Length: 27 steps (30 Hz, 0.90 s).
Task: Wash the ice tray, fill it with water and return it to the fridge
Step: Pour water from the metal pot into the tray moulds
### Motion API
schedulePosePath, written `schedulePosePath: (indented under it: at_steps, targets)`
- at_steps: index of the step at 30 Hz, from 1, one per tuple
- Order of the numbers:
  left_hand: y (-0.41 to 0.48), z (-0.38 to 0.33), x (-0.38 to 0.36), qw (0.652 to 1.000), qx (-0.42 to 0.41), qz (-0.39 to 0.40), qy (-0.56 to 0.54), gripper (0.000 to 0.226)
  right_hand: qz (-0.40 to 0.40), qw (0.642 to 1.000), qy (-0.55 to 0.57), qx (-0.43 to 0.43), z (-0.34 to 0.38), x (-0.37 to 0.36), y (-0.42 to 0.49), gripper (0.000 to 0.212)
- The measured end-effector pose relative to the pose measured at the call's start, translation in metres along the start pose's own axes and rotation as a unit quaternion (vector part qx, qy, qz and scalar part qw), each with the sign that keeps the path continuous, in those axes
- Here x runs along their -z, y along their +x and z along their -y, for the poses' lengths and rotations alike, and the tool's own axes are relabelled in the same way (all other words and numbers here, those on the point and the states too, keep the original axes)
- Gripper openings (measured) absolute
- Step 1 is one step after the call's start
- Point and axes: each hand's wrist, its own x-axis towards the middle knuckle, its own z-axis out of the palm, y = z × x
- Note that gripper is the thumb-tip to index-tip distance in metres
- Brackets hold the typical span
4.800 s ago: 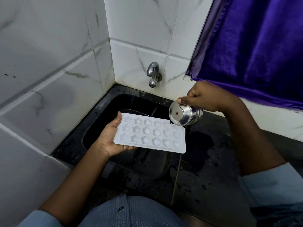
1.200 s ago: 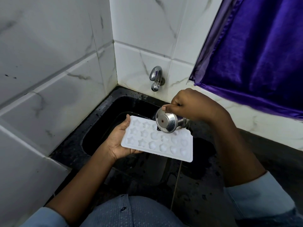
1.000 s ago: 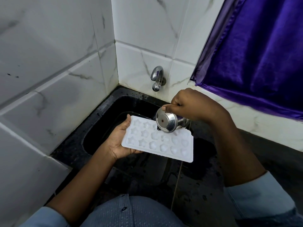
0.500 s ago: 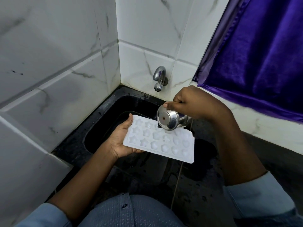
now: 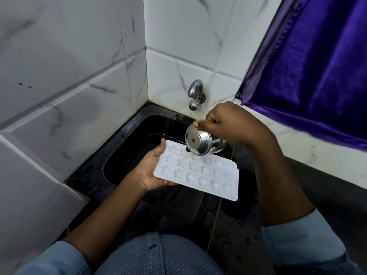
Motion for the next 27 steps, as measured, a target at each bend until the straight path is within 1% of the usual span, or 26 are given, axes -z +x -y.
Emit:
schedulePosePath:
  at_steps: [8, 19, 27]
  targets:
    - [0.002, 0.001, 0.008, 1.0, 0.005, 0.025, -0.003, 0.085, -0.012, 1.0, -0.014, 0.006, 0.005, -0.001, 0.0, 0.061]
    - [0.006, 0.003, 0.016, 0.999, 0.007, 0.04, -0.015, 0.088, -0.013, 0.999, -0.028, 0.01, 0.007, -0.003, -0.001, 0.063]
    - [0.007, 0.006, 0.013, 0.999, 0.008, 0.051, -0.009, 0.086, -0.012, 1.0, -0.019, 0.009, 0.012, -0.001, -0.001, 0.064]
